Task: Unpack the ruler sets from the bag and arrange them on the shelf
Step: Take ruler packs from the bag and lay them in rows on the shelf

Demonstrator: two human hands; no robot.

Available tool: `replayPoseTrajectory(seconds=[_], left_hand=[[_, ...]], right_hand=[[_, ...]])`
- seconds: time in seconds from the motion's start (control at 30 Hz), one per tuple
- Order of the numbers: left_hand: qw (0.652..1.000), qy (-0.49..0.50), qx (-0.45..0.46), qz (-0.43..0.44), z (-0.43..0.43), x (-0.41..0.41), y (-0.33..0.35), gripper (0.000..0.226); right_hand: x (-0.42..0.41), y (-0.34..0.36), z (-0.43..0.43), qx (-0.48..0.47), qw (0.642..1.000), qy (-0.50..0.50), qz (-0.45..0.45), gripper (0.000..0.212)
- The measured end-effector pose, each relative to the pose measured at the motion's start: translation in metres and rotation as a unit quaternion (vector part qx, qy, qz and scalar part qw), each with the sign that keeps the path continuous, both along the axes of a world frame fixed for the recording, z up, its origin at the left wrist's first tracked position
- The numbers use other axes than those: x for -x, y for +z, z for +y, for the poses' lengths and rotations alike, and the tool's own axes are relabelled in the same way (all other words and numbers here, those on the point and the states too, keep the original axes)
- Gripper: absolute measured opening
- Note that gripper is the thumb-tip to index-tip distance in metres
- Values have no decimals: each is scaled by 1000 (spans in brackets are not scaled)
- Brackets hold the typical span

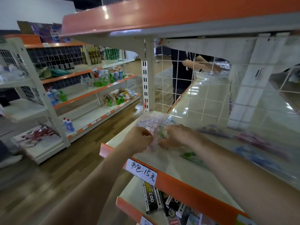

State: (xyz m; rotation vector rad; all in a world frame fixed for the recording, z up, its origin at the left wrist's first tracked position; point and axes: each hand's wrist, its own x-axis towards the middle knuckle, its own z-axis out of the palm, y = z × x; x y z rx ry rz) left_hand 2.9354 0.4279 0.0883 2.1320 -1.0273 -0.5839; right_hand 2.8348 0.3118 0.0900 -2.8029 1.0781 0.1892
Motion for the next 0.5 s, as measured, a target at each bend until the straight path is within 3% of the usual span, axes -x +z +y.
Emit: replayPoseTrajectory(seconds=[0.17,0.3,0.37,0.5], left_hand=[[997,14,3,72,3,-3,-5,14],[996,17,16,90,5,-5,-5,15],[995,15,15,94,5,-5,-4,14],[996,11,11,91,5,-5,-6,13]], right_hand=[[-4,4,3,31,999,13,30,13],[-1,10,13,70,997,23,28,22],[2,10,15,97,994,37,19,5],[9,5,16,131,990,52,6,16]])
